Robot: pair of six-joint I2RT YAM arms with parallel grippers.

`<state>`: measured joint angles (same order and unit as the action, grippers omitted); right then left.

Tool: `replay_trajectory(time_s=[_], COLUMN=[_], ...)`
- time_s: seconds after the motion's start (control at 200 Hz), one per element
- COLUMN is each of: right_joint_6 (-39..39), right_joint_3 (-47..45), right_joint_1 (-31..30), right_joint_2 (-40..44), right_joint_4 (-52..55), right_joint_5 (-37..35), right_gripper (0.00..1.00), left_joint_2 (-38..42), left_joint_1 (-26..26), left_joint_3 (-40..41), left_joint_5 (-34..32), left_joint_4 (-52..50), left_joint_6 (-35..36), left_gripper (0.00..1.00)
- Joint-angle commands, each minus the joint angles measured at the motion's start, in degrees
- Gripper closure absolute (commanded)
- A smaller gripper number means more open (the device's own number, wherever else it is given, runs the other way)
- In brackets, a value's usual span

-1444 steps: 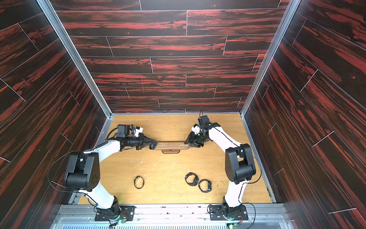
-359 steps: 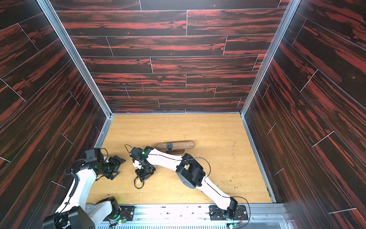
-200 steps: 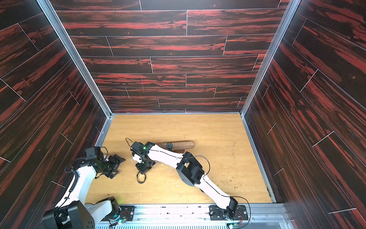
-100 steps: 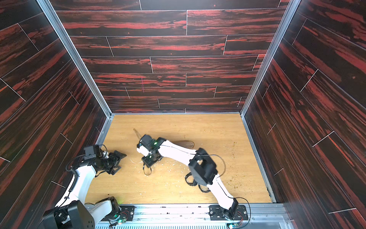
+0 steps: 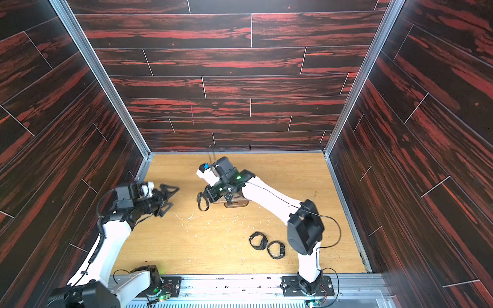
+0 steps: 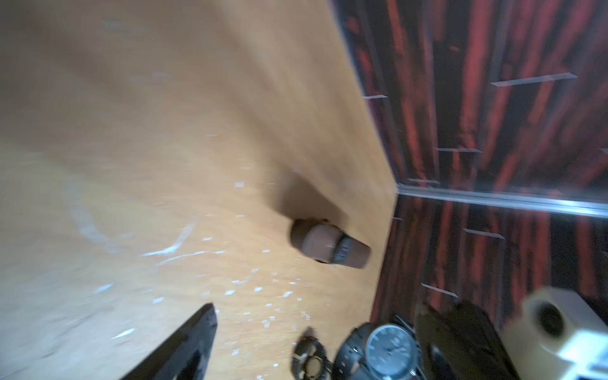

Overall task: Place watch on stand
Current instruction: Pick up the watch at the center of the board, then place the watch on the stand.

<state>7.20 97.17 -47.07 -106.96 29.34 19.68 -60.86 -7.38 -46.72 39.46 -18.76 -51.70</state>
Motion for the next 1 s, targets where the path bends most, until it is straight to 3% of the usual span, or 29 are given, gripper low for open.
replay_trajectory(time_s=[0.0,0.23,0.476,0.706,0.992], right_joint_6=[-0.3,2.3,5.4,7.0,9.7], right_joint_3=[-0.6,-1.2,-0.9,-0.6,-0.3], right_joint_1=[2.1,7.0,11.2,13.6,16.2], right_joint_2=[2.8,5.6,6.8,7.2,7.3], right_joint_4=[-2.0,-4.1,-6.1,-7.2,-9.2], right_joint_5=[4.6,9.3,14.1,15.7,19.4], right_gripper=[1.0,1.0,1.0,1.0,1.0], left_joint_2=[-1.5,-8.4,-15.6,-19.8,-24.3], left_joint_1=[3.7,12.2,18.8,21.7,23.3], left_joint_3=[-4.0,-10.3,-15.8,-19.6,-21.8], left_joint_5=[1.4,3.4,7.9,10.2,12.1], left_joint_4=[7.8,16.6,27.0,31.3,33.3], left_joint_6=[-4.7,-9.3,-13.9,-16.1,-16.9], left_gripper=[0.05,0.06,0.18,0.3,0.31])
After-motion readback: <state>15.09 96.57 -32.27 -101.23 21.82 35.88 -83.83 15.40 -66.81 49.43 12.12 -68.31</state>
